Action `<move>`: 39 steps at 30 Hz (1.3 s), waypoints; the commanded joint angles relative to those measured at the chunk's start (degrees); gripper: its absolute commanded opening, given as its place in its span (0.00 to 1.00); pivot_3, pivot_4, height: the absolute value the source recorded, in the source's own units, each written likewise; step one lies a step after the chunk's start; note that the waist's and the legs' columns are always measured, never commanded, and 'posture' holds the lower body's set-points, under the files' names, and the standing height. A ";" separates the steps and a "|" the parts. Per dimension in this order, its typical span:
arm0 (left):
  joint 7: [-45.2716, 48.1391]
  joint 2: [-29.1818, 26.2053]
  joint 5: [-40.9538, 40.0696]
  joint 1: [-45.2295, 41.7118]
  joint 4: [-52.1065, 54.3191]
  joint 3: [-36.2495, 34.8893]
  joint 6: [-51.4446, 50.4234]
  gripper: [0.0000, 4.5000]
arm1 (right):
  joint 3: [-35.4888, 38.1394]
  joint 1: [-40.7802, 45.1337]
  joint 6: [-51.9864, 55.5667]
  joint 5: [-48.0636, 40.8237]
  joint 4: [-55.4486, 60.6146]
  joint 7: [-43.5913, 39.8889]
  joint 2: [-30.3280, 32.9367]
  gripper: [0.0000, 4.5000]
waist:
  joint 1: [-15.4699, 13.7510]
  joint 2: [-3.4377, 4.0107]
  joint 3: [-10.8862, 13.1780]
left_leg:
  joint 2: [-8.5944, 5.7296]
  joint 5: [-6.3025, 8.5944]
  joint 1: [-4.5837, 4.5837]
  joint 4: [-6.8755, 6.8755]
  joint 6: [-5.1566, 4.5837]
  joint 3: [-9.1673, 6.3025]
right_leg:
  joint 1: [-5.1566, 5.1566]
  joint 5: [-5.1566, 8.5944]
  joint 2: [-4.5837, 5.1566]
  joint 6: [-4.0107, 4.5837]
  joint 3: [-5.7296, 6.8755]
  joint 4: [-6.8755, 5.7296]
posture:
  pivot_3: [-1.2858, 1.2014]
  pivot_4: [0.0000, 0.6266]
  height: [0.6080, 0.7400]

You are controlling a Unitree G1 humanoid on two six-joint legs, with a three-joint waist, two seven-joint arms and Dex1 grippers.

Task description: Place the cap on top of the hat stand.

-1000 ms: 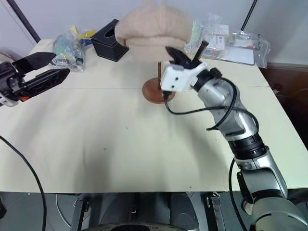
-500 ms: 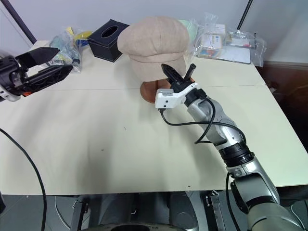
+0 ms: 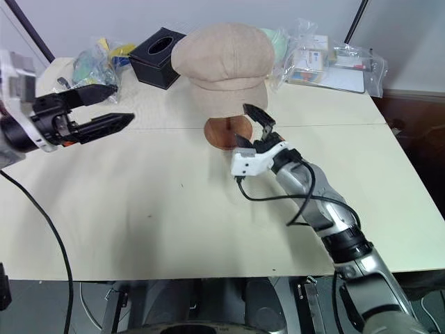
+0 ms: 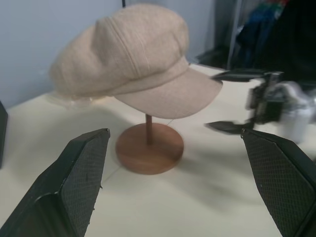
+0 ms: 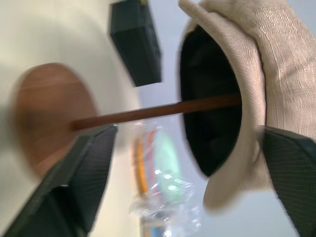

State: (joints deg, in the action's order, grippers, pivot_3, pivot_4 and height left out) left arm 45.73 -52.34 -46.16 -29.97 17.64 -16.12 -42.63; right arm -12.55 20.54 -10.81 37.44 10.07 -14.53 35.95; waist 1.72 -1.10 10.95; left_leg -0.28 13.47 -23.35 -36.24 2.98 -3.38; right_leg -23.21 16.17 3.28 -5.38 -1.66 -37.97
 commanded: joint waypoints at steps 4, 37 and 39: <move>-3.24 2.91 22.79 -4.12 4.04 14.59 18.87 1.00 | 22.00 -7.10 17.06 -40.39 17.90 -22.79 6.15 0.99 | -0.69 0.02 0.03 | 0.02 0.00 0.08 -0.06 0.00 0.04 | 0.10 -0.01 -0.02 0.00 -0.03 -0.01 | 0.52 0.24 1.00; -17.97 24.64 66.60 -19.40 -31.51 35.27 66.70 0.01 | 46.73 6.44 65.52 -96.13 10.55 -29.25 25.16 1.00 | -1.06 0.05 0.04 | 0.03 0.11 0.04 -0.31 -0.19 0.01 | 0.30 -0.05 -0.04 -0.10 0.05 0.16 | 0.52 0.24 1.00; -17.96 23.03 65.40 -18.72 -32.55 33.92 70.65 0.01 | 46.24 6.63 65.07 -95.84 10.21 -29.25 25.15 1.00 | -1.08 0.11 0.00 | 0.03 0.11 0.07 -0.31 -0.19 0.02 | 0.35 -0.05 -0.03 -0.10 0.05 0.16 | 0.52 0.24 1.00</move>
State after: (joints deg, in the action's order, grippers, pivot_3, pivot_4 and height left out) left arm 27.26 -28.63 20.47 -49.68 -13.98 18.81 25.47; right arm 32.84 26.31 55.69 -58.57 20.01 -43.75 60.19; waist 0.64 -0.99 10.96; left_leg -0.26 13.57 -23.28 -36.55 2.78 -3.35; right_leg -22.87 16.11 3.25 -5.48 -1.61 -37.81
